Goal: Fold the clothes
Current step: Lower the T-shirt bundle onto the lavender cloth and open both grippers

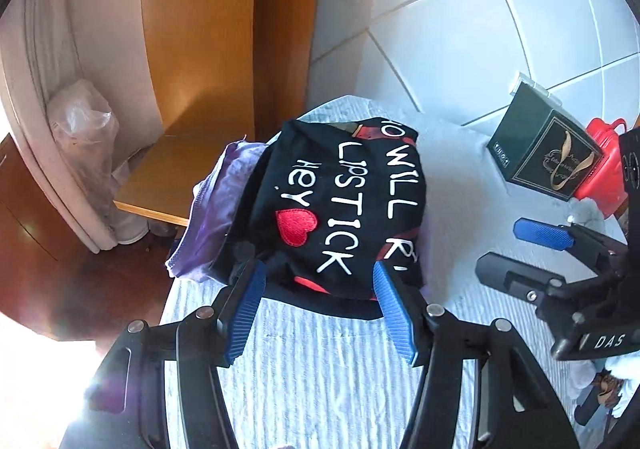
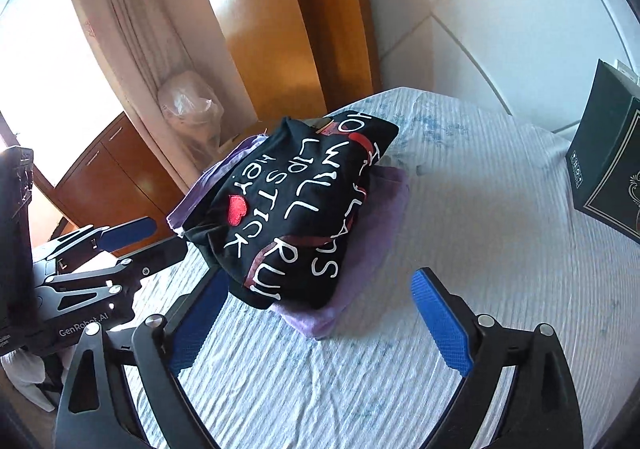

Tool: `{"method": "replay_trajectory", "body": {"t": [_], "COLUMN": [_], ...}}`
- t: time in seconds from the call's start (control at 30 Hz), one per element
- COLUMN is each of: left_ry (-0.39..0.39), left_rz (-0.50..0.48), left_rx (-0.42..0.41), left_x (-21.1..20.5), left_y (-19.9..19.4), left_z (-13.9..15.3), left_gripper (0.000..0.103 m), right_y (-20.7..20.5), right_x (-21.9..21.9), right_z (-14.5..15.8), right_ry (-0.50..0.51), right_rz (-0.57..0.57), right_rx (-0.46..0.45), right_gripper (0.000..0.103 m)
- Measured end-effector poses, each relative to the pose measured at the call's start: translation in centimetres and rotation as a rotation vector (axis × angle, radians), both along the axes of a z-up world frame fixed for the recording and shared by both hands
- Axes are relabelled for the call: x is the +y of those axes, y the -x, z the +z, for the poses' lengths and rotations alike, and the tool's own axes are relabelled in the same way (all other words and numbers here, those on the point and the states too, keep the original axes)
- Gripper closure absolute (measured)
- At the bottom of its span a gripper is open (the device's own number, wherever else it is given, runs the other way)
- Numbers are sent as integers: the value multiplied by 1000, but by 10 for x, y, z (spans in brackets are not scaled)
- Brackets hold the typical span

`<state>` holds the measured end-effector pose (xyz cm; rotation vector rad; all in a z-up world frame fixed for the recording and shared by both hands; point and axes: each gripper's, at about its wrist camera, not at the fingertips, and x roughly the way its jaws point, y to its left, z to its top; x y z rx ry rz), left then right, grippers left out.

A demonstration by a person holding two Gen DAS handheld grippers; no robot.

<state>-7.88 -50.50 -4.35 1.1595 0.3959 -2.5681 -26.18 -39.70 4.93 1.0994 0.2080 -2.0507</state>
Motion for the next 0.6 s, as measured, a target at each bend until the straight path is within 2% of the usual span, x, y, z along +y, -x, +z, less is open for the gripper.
{"method": "replay_trajectory", "body": {"t": [0.23, 0.5, 0.6], "left_ry": [31, 81, 68], "left_rz": [-8, -19, -15], "left_rx": [-51, -12, -4], "left_x": [9, 15, 13], "left_y": [4, 2, 1], "left_z": [-4, -1, -1], "left_gripper": [44, 44, 44], "right_y": [-10, -9, -8], "right_x": [1, 2, 3], "right_z": [1, 0, 0], "right_ry": [7, -6, -3], "right_rz": [-14, -30, -35], "right_rx": [-5, 1, -1], "right_gripper": [10, 10, 10]}}
